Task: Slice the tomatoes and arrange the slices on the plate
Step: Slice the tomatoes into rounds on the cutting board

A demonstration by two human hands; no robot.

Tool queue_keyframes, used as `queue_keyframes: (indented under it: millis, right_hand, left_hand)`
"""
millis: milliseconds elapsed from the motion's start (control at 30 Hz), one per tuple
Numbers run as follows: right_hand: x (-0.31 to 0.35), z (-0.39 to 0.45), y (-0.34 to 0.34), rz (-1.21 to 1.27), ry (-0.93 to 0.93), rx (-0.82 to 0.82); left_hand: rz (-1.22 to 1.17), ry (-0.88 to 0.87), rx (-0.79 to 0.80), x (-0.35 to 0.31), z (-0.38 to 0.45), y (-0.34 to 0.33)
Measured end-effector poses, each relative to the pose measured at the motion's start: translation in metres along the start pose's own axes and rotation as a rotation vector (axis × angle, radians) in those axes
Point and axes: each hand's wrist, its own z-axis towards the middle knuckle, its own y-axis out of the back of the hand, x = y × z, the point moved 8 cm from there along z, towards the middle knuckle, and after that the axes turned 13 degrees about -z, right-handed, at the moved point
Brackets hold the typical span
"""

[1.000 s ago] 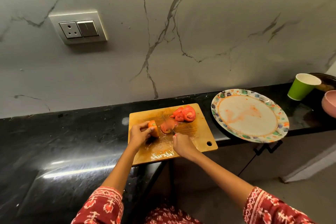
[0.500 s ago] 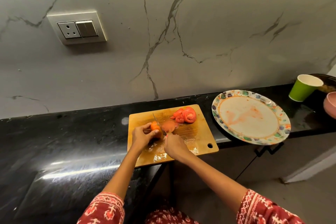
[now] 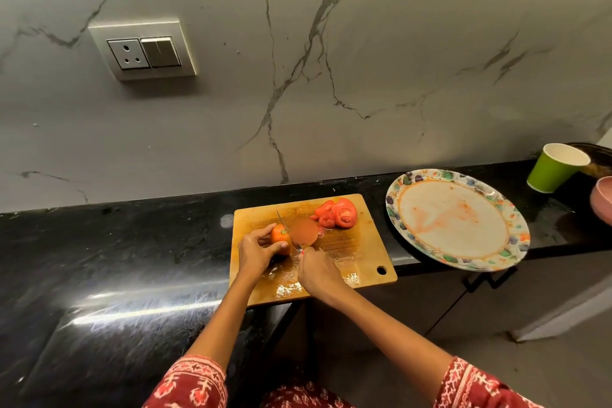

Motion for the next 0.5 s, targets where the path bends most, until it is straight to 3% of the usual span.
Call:
queue_keyframes:
  millis: [500]
  right_hand:
    - [0.015, 0.009, 0.001, 0.002, -0.01, -0.03]
  left_hand:
    - [0.017, -0.019, 0.012, -0.004, 0.001, -0.001]
